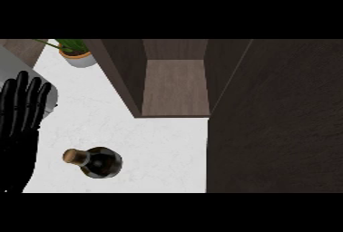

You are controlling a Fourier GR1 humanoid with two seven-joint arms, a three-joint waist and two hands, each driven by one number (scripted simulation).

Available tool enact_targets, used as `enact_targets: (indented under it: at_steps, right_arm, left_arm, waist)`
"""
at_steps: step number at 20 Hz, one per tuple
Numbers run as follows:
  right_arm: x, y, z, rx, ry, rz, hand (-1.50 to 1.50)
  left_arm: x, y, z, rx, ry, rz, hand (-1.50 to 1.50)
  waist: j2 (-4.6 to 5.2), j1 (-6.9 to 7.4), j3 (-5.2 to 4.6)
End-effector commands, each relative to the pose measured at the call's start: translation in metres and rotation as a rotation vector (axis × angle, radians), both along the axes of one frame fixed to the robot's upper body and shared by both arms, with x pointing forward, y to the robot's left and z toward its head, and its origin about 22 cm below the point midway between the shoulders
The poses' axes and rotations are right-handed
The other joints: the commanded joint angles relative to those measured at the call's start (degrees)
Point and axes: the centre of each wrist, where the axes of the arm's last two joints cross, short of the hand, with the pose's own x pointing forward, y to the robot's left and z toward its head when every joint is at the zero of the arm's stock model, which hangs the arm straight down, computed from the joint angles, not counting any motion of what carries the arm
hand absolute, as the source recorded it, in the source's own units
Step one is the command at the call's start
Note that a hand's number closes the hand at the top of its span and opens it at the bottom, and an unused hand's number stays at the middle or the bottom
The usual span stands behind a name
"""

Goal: Pick up the wine, place it into the cabinet and close the cabinet

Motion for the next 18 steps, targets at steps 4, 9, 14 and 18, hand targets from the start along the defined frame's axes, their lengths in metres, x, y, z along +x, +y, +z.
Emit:
enact_targets:
  at_steps: [4,9,14,18]
  right_arm:
    - [-0.034,0.006,0.006,0.016,-0.011,0.029,-1.50]
    - [-0.031,0.033,0.003,0.099,0.100,0.449,-1.50]
    - [-0.046,0.022,0.024,0.077,0.125,0.481,-1.50]
    - [-0.061,0.023,0.040,0.113,0.109,0.481,-1.50]
  left_arm:
    - [0.006,-0.049,0.010,-0.001,-0.007,0.179,-1.50]
    - [-0.009,-0.067,0.005,-0.276,0.086,0.284,-1.50]
    - [-0.045,-0.110,0.025,-0.342,0.066,0.304,-1.50]
    - [-0.066,-0.126,0.046,-0.367,0.064,0.313,-1.50]
  waist:
    - [-0.87,-0.16,0.91]
    - [-0.98,0.45,0.92]
    - [-1.07,0.64,0.97]
    - [-1.13,0.83,1.02]
